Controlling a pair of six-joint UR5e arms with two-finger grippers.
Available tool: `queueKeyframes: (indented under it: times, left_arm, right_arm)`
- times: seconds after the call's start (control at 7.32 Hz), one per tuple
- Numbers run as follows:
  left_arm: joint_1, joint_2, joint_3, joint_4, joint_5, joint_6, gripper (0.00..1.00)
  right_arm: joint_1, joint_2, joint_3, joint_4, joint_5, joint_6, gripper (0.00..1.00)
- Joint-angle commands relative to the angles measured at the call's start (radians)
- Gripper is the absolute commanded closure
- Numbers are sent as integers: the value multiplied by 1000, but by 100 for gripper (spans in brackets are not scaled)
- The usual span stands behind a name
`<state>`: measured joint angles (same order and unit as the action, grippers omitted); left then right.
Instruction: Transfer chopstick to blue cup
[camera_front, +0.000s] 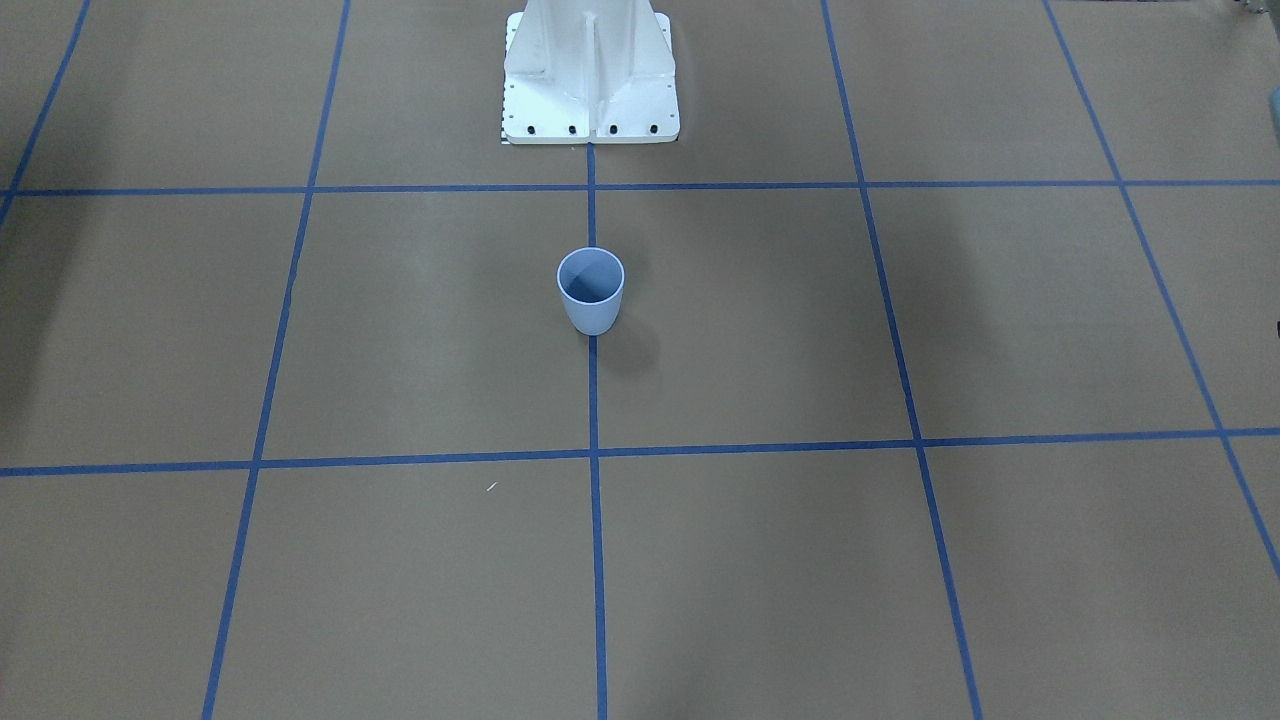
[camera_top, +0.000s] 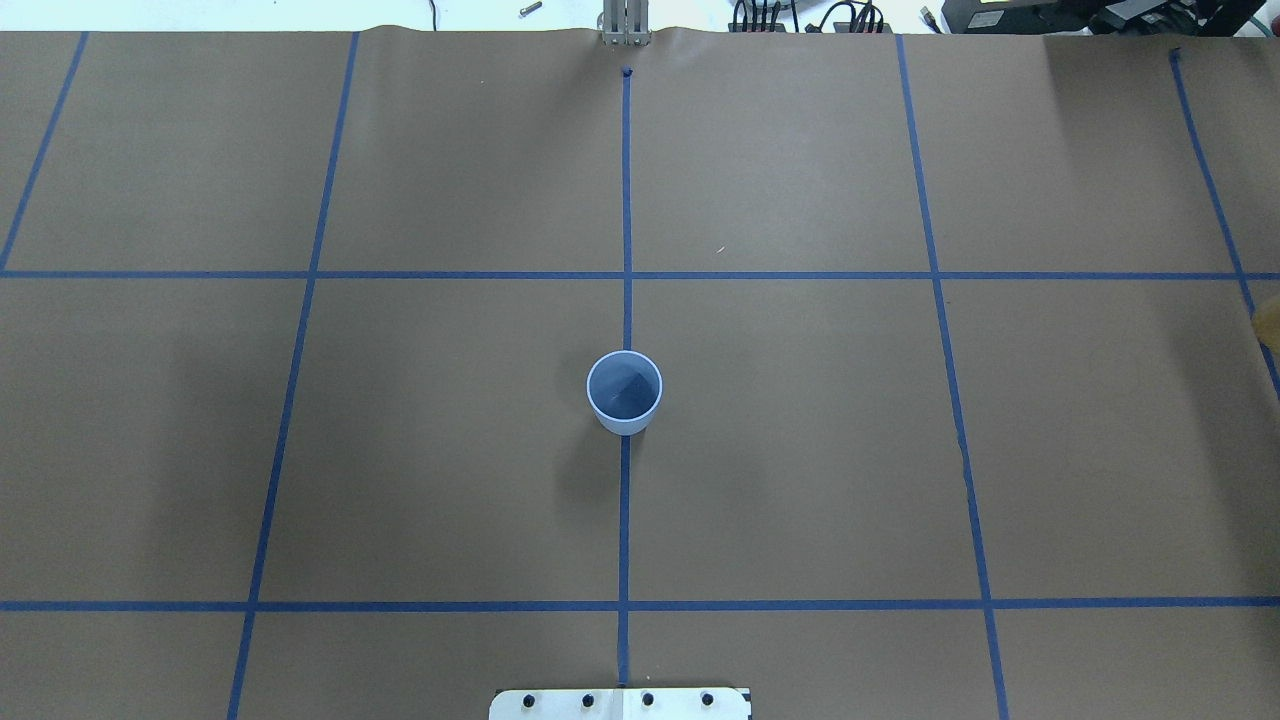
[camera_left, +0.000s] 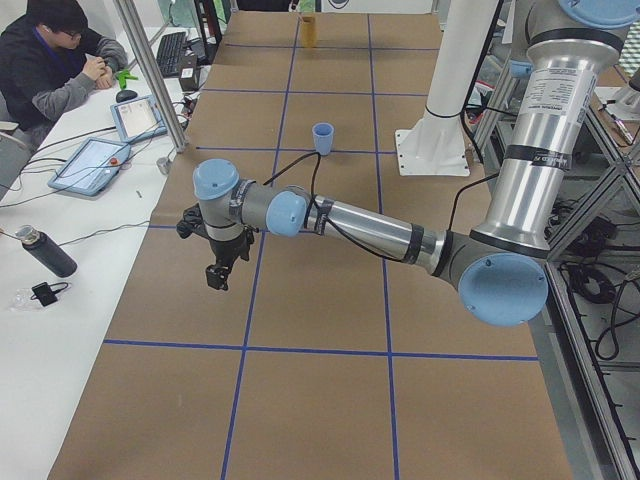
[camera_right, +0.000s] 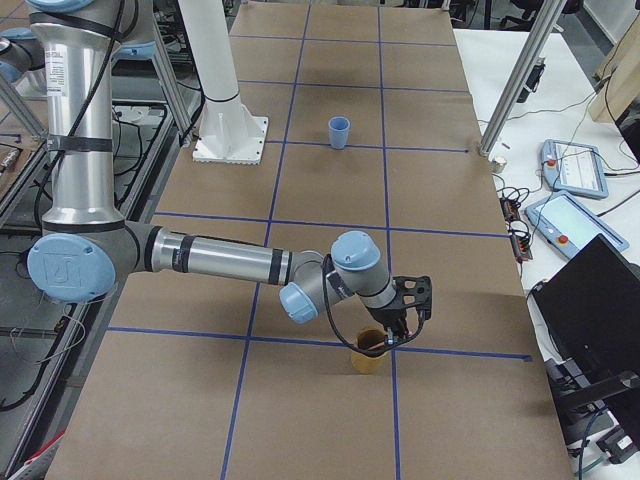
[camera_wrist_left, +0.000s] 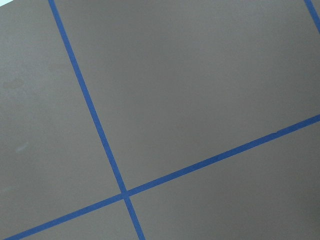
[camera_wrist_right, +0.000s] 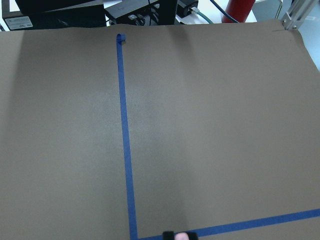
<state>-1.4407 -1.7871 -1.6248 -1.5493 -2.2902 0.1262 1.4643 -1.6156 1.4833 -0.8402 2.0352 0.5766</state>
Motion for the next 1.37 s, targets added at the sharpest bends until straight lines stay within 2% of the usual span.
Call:
queueKeyframes:
  times: [0.0,0.27,0.82,0.96,1.23]
  left_arm:
    - [0,-1,0,0,0,-3,2]
    - [0,-2,0,0,0,-5,2]
    - [2,-2,5,0,0,-5,2]
    - [2,-2,5,0,0,-7,2]
    - [2,-2,3,0,0,-7,2]
  right_arm:
    - [16,-58,79,-2,20,-6,100]
    - [83,-76,133,-11,51,-11,100]
    - [142,-5,144,-22,48,-11,100]
    - [180,32,156,-93,87,-30,100]
    - [220,112,242,-343,157,-104,100]
